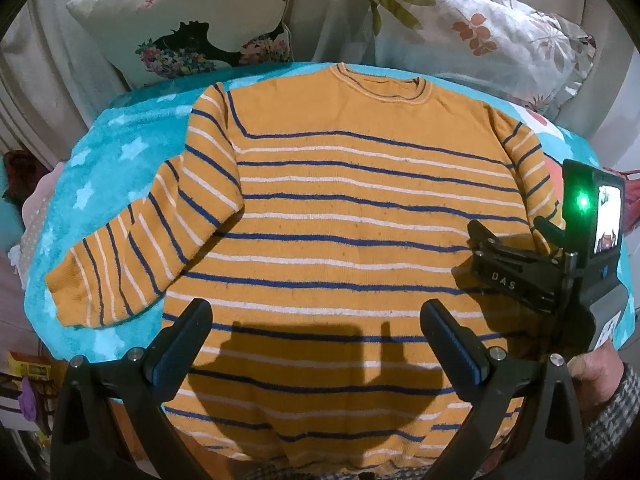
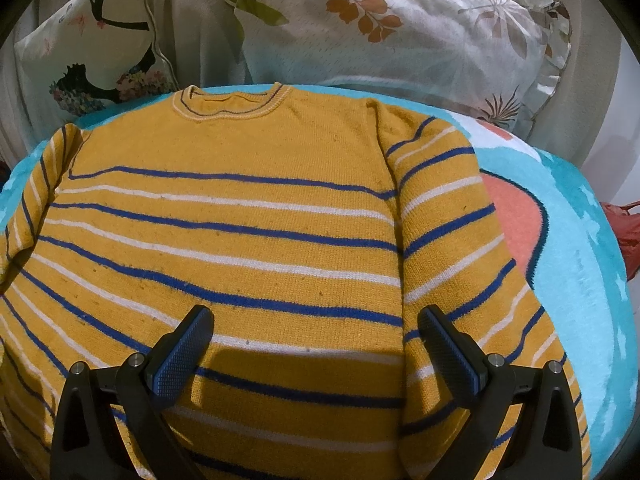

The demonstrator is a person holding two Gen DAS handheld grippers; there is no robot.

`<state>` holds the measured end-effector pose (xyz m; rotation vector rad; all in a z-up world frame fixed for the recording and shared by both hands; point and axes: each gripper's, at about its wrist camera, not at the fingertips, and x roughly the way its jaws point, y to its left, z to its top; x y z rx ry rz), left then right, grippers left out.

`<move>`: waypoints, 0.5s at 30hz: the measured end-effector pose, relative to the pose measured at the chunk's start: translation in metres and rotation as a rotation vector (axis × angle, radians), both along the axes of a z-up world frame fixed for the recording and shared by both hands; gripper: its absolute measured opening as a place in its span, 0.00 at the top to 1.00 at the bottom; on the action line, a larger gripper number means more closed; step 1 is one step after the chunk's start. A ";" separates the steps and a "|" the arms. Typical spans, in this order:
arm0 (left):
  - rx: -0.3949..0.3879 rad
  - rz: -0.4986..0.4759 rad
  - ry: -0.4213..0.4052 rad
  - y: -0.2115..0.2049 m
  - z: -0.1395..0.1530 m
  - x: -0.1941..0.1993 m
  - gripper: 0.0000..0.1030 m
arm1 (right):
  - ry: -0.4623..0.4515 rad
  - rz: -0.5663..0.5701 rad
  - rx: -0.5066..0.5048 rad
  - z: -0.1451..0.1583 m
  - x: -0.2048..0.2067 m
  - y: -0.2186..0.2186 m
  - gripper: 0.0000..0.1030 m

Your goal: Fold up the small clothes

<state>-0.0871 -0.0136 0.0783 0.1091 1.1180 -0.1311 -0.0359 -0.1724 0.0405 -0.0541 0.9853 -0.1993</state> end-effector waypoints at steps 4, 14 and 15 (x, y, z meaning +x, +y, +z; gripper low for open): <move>-0.001 0.003 -0.006 0.002 0.003 -0.006 0.00 | 0.020 0.018 -0.003 -0.001 0.002 0.001 0.00; -0.029 -0.008 -0.026 -0.011 0.013 -0.019 0.00 | -0.018 -0.040 0.087 0.055 -0.032 -0.027 0.09; -0.033 -0.014 -0.027 -0.014 0.013 -0.020 0.00 | -0.031 -0.068 0.136 0.065 -0.042 -0.043 0.09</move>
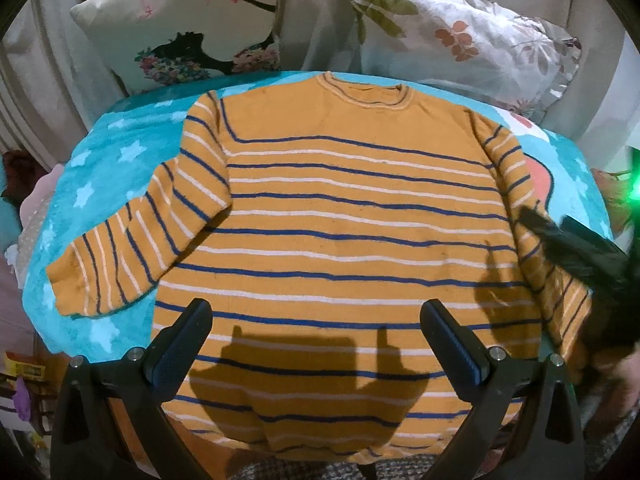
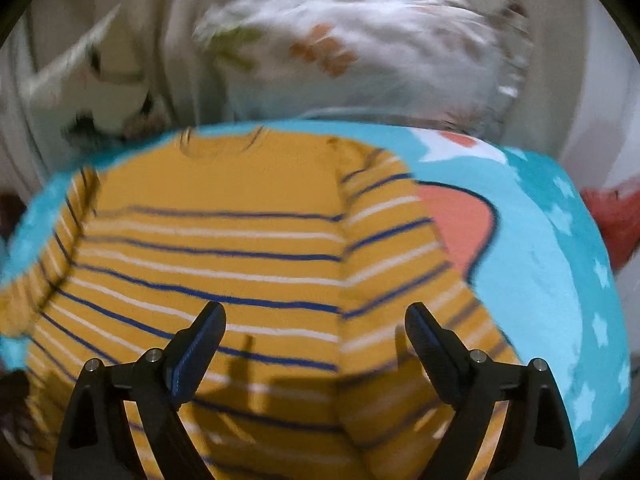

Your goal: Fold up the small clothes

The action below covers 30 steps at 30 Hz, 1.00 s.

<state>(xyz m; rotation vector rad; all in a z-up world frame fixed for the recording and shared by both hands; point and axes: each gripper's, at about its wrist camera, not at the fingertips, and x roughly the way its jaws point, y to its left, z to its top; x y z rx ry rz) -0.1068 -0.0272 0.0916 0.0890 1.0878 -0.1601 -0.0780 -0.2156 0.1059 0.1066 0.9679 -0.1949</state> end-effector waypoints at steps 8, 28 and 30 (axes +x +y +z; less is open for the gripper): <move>-0.017 -0.037 0.033 -0.024 -0.011 -0.008 0.00 | 0.005 -0.274 0.126 0.006 -0.086 -0.128 0.24; -0.028 -0.014 0.022 -0.046 -0.007 -0.006 0.00 | 0.079 -0.228 0.074 -0.019 -0.134 -0.168 0.93; -0.029 0.016 0.019 -0.036 -0.007 -0.006 0.00 | 0.083 -0.312 -0.015 -0.011 -0.132 -0.198 0.93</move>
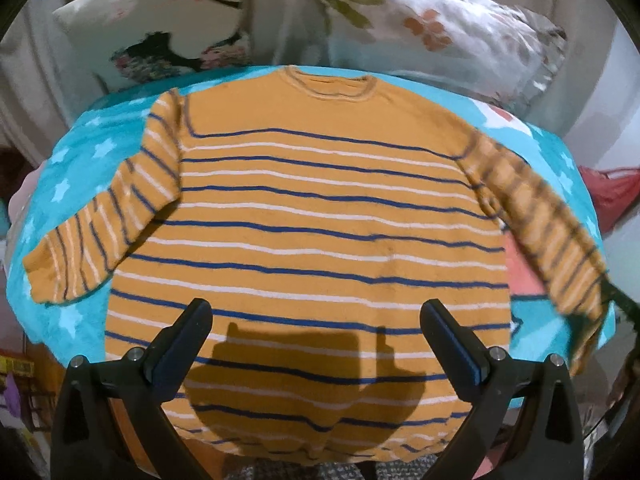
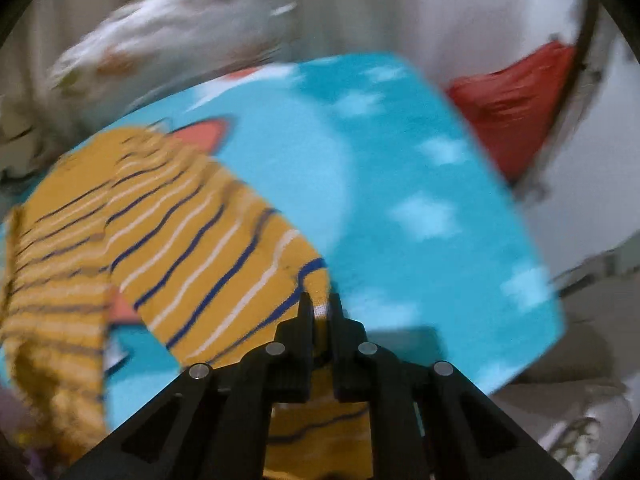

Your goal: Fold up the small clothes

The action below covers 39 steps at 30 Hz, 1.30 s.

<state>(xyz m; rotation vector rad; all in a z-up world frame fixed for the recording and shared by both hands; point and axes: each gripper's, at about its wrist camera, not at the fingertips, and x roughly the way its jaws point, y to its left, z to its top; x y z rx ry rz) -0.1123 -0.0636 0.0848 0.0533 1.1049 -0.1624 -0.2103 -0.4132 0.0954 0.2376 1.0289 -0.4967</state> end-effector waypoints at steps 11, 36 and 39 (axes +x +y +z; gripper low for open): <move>-0.003 0.299 -0.020 0.135 0.000 -0.009 0.00 | 0.061 -0.055 -0.119 0.007 0.027 -0.020 0.53; -0.134 0.519 0.043 0.368 -0.073 0.051 0.09 | -0.067 0.159 -0.051 0.037 0.088 0.237 0.49; -0.139 0.422 0.029 0.360 -0.067 0.057 0.71 | -0.050 0.202 -0.054 0.033 0.100 0.270 0.49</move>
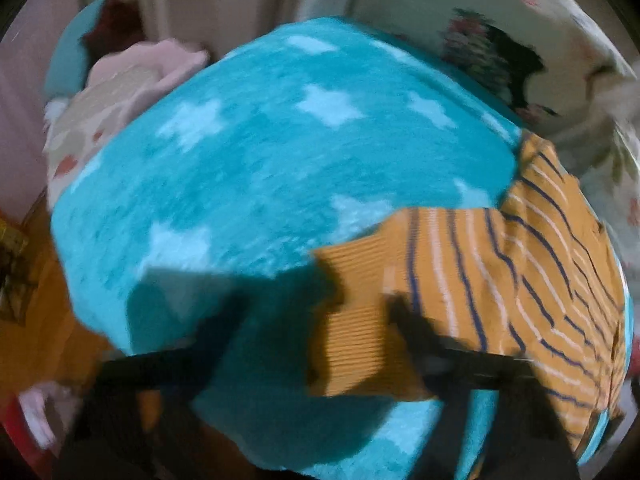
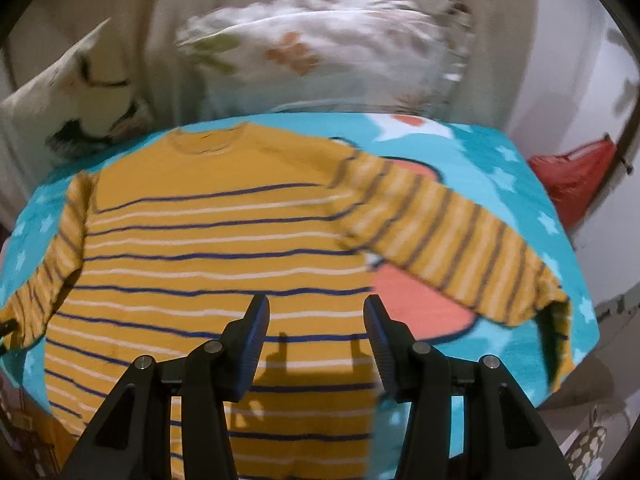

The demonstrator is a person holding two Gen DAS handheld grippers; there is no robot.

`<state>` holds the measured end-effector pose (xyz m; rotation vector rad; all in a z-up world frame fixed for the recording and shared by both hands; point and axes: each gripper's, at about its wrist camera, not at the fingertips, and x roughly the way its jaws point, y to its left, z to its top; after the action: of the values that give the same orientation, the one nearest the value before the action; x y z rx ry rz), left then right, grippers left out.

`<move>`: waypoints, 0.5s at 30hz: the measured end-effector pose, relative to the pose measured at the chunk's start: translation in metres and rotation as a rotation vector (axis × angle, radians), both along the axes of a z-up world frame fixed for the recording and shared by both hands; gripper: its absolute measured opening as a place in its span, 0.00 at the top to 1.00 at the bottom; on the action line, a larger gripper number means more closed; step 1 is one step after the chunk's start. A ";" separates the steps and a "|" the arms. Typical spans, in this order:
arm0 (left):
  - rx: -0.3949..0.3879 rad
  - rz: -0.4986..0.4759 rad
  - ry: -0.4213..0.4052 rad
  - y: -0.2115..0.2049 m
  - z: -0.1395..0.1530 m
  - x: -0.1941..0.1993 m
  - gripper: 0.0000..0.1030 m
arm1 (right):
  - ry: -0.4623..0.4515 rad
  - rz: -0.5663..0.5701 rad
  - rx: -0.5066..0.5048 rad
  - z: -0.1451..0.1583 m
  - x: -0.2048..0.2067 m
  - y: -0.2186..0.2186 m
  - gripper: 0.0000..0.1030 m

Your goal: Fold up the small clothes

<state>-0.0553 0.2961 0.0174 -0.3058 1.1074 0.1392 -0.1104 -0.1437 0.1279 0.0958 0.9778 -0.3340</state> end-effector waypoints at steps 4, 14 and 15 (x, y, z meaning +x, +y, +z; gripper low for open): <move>-0.150 0.000 0.005 0.023 0.007 0.009 0.87 | 0.023 0.050 -0.014 -0.004 0.011 0.031 0.49; 0.019 0.141 -0.076 0.146 0.081 0.058 0.90 | 0.012 0.042 0.064 -0.014 0.034 0.058 0.49; 0.016 0.132 -0.084 0.148 0.090 0.063 0.92 | 0.013 0.038 0.077 -0.016 0.035 0.060 0.49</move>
<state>0.0081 0.4444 0.1071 -0.3674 1.0024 0.2506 -0.0749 -0.0837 0.1120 0.1450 1.0041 -0.2628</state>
